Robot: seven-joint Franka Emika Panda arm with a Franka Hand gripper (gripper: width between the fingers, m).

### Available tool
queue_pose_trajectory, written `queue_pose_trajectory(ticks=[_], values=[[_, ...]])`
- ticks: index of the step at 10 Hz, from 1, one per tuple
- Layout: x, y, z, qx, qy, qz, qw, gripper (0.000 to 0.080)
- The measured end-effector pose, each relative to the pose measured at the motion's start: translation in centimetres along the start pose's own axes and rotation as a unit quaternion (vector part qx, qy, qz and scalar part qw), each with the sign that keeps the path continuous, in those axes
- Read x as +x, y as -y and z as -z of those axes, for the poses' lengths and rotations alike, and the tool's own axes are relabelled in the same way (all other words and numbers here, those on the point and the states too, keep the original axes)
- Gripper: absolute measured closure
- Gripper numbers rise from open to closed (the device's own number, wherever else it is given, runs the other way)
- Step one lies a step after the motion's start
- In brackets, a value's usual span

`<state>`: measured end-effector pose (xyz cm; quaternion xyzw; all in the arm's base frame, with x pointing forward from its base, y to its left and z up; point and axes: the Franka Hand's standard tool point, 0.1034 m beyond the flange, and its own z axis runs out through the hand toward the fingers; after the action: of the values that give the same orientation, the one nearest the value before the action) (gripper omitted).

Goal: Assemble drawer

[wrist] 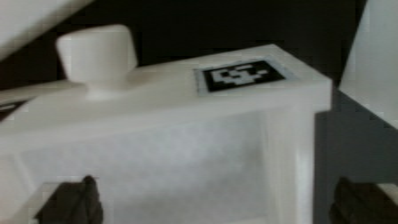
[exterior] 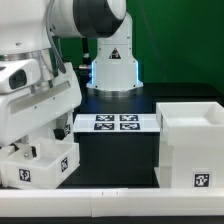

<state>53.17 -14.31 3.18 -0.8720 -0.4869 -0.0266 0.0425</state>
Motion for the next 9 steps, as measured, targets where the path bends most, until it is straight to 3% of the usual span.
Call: queue_pose_trajectory(ticks=[6,8,9], values=[[-1.6,-0.8,0.4,-0.005,-0.002,-0.004,1.000,0.0151],[-1.7,-0.9,0.4,-0.005,-0.002,-0.005,1.000,0.0451],[-1.6,-0.8,0.4,-0.005,-0.002,-0.005,1.000,0.0451]])
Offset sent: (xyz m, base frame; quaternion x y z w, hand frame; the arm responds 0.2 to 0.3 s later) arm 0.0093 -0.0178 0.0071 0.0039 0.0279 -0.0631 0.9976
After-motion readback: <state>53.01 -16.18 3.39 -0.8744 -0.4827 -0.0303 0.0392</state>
